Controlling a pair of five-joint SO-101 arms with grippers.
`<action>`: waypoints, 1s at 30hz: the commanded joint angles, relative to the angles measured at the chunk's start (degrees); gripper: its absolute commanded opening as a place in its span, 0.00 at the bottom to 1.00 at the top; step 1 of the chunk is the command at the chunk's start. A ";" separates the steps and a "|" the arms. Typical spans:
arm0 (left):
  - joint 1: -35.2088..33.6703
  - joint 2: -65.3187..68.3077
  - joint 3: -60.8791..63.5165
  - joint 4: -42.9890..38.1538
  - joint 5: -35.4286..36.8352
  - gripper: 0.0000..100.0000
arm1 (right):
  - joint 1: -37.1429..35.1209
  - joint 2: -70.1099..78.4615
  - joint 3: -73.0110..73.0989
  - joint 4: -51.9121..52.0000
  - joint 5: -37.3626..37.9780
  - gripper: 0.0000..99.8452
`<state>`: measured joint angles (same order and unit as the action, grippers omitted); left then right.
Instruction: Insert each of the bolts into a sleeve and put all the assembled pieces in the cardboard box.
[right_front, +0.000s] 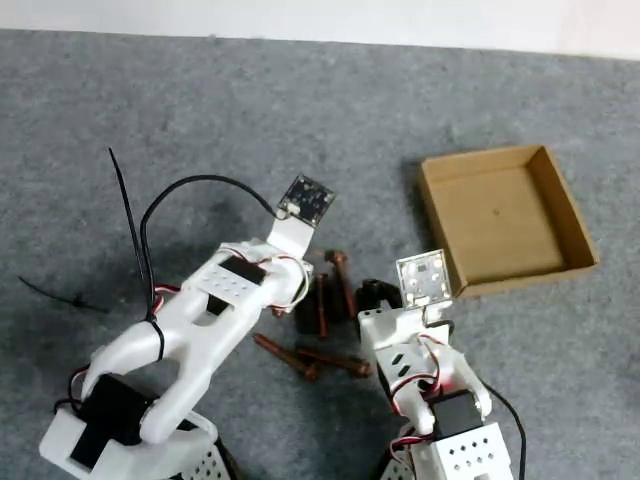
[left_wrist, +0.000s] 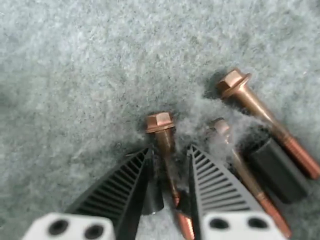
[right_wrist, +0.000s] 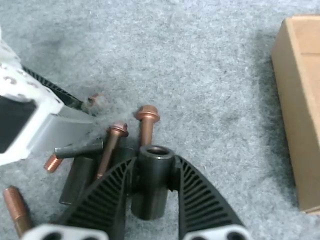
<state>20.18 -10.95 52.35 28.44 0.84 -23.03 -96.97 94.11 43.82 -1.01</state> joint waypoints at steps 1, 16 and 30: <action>-0.40 -0.04 -2.07 0.44 0.18 0.12 | 0.75 -1.10 -0.57 -0.75 0.53 0.00; -0.48 12.70 -15.60 13.27 0.18 0.12 | 0.75 -1.01 -0.57 -0.75 0.53 0.00; -0.48 14.99 -17.45 15.21 0.09 0.12 | 0.75 -1.01 -0.57 -0.75 0.62 0.00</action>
<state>20.18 3.56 36.09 42.42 1.10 -23.03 -96.97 94.11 43.82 -1.01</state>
